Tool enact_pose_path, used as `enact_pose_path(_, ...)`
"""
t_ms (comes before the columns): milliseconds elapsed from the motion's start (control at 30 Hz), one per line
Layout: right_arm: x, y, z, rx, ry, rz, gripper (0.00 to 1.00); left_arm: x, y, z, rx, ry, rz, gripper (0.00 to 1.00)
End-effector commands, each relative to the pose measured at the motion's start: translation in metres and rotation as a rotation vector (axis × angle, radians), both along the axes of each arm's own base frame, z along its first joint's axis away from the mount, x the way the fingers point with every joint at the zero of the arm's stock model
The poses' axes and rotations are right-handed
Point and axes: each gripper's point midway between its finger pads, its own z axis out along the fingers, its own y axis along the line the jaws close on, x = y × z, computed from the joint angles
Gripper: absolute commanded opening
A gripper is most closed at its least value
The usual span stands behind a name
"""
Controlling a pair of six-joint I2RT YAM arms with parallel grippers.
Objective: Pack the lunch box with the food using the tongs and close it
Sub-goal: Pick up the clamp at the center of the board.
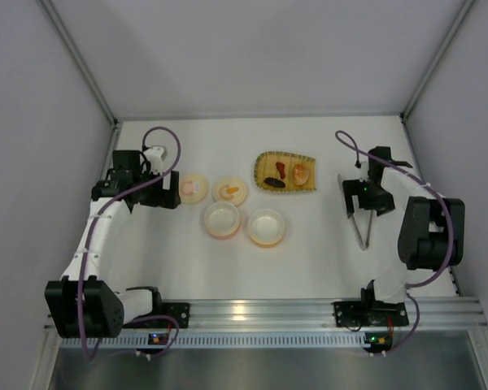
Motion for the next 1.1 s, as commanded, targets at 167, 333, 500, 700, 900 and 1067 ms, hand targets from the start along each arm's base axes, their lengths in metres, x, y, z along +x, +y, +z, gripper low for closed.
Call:
enact_pose_path(167,0.041,-0.013,-0.004,-0.035,-0.081,-0.080,0.95,0.016,-0.003,-0.009,-0.010,-0.023,-0.022,0.98)
enact_pose_path(333,0.040,-0.015,-0.015,-0.044,-0.058,-0.086,0.95,0.019,-0.003,-0.014,-0.008,-0.018,-0.019,0.98)
enact_pose_path(500,0.038,-0.013,-0.024,-0.039,-0.045,-0.078,0.94,0.021,-0.002,-0.015,-0.004,-0.016,-0.021,0.98)
enact_pose_path(700,0.036,-0.010,-0.031,-0.022,-0.046,-0.053,0.85,0.020,-0.001,-0.018,0.006,-0.010,-0.020,0.98)
enact_pose_path(900,0.036,-0.011,-0.018,-0.011,-0.069,-0.037,0.71,0.017,0.002,-0.016,0.016,-0.010,-0.013,0.98)
enact_pose_path(1067,0.031,-0.010,0.006,0.042,-0.093,-0.022,0.60,0.016,0.002,-0.012,0.022,-0.019,-0.015,0.98)
